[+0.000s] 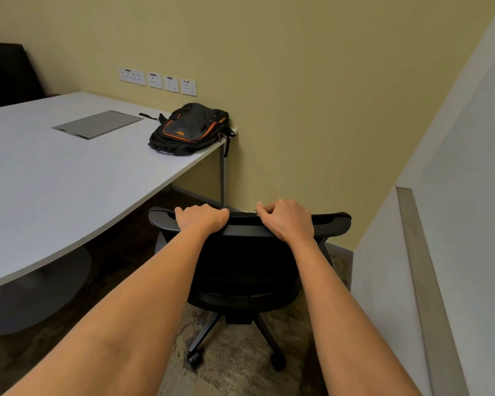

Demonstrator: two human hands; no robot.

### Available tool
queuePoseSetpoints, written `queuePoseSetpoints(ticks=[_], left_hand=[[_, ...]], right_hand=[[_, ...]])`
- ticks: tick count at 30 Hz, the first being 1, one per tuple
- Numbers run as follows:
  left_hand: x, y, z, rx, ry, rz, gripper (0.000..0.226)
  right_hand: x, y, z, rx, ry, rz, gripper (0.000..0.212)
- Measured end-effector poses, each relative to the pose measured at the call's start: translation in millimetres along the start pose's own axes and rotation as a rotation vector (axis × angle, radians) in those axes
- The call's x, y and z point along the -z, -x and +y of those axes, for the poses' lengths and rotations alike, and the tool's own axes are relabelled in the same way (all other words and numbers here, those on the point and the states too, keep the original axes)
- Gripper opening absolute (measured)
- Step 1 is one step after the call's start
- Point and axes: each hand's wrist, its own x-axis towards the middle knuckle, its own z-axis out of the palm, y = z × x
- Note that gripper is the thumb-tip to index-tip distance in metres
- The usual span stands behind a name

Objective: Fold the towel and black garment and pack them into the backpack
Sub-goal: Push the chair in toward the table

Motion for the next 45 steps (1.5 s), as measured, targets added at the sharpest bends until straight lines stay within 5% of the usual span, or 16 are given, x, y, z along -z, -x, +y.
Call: queuePoseSetpoints(ticks=[12, 45], left_hand=[[16.7, -70.6, 3.1, 0.156, 0.025, 0.073, 0.050], [63.2, -295.3, 40.4, 0.724, 0.280, 0.282, 0.041]], right_hand=[[-19.8, -106.6, -4.4, 0.140, 0.029, -0.165, 0.035], [-95.9, -436.8, -23.5, 0.652, 0.088, -0.398, 0.041]])
